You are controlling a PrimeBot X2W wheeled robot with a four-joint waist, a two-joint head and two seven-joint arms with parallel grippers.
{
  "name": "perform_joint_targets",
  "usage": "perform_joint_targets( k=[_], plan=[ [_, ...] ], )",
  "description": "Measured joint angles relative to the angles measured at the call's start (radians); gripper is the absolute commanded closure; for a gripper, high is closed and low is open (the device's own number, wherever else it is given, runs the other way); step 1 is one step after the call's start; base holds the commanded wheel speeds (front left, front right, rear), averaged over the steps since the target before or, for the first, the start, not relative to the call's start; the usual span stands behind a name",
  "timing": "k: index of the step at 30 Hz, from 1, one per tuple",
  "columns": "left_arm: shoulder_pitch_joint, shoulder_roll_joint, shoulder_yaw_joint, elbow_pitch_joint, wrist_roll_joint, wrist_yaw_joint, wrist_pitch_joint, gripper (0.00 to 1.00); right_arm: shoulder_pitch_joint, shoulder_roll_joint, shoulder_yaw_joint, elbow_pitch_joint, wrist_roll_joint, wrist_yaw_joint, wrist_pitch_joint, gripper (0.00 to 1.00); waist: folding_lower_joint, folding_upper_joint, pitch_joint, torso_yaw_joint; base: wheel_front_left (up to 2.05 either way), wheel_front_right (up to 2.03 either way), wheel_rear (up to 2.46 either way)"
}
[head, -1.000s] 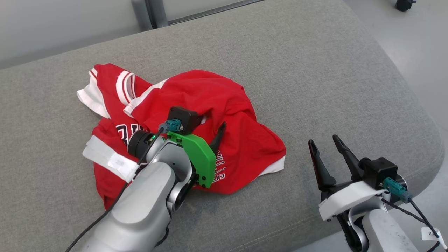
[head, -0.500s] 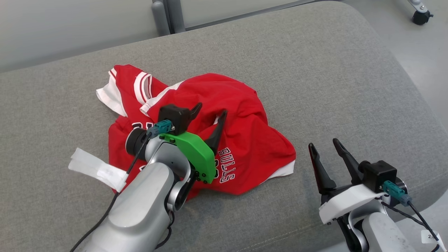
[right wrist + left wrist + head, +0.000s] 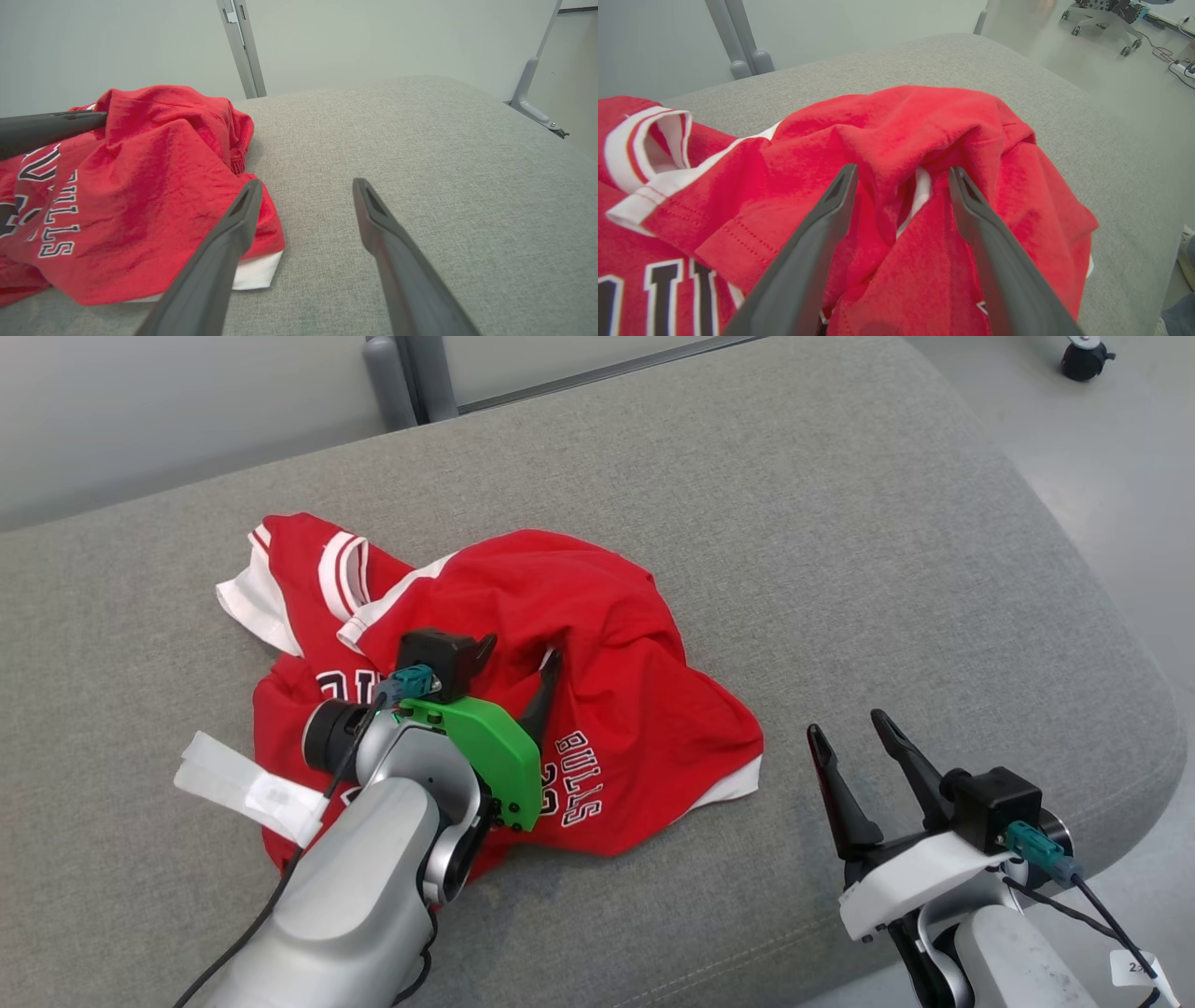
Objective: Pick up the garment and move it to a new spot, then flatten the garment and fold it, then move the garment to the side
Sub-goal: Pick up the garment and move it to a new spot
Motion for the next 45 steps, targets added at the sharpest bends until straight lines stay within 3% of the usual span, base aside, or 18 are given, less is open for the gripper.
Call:
perform_joint_targets(
  k=[4,7,8,10,11,18,23,32,34,39,45],
  plan=[
    [-0.004,0.001,0.000,0.019,0.009,0.000,0.000,0.02,0.000,0.000,-0.001,0.000,0.000,0.000,0.000,0.00,0.0000,0.0000,0.007,-0.018,0.00,0.00,0.00],
    [-0.010,0.000,0.000,0.039,0.011,0.005,-0.006,0.23,0.000,0.000,-0.014,-0.001,0.000,0.000,0.000,0.00,0.0000,0.0000,0.012,-0.025,0.00,0.00,0.00],
    [-0.011,0.000,0.003,0.041,0.012,0.005,-0.009,0.41,0.000,0.000,-0.016,-0.001,0.000,0.000,0.000,0.00,0.0000,0.0000,0.013,-0.026,0.00,0.00,0.00],
    [-0.016,0.000,0.007,0.044,0.012,0.005,-0.015,0.90,0.000,0.000,-0.016,-0.002,0.000,0.000,0.000,0.00,0.0000,0.0000,0.016,-0.028,0.00,0.00,0.00],
    [-0.018,0.000,0.012,0.044,0.012,0.005,-0.026,1.00,0.000,0.000,-0.016,-0.003,0.000,0.000,0.000,0.00,0.0000,0.0000,0.017,-0.028,0.00,0.00,0.00],
    [-0.063,-0.006,0.020,0.007,-0.001,0.003,-0.056,1.00,0.000,0.001,-0.028,-0.007,0.000,-0.001,0.000,0.00,0.0000,0.0000,0.024,-0.014,0.00,0.00,0.00],
    [-0.105,-0.009,0.037,-0.075,-0.033,-0.024,-0.081,1.00,0.000,0.001,-0.034,-0.011,0.001,-0.001,0.000,0.00,0.0001,0.0000,0.026,0.005,0.00,0.00,0.00],
    [-0.244,-0.005,0.163,-0.251,-0.079,-0.034,-0.124,1.00,0.023,0.001,-0.049,-0.012,0.001,-0.003,0.000,0.00,0.0000,0.0000,0.012,0.049,0.00,0.00,0.00],
    [-0.267,0.047,0.207,-0.260,-0.071,-0.018,-0.120,1.00,0.024,0.001,-0.049,-0.012,0.001,-0.003,0.000,0.00,0.0000,0.0000,0.007,0.059,0.00,0.00,0.00],
    [-0.270,0.283,0.341,-0.239,-0.068,0.013,-0.049,1.00,0.026,0.002,-0.049,-0.015,0.001,-0.003,0.000,0.00,0.0000,0.0000,-0.005,0.073,0.00,0.00,0.00],
    [-0.207,0.434,0.453,-0.163,-0.095,0.023,0.045,1.00,0.058,0.002,-0.067,-0.018,0.000,-0.011,0.000,0.00,0.0000,0.0000,-0.007,0.096,0.00,0.00,0.00]
  ],
)
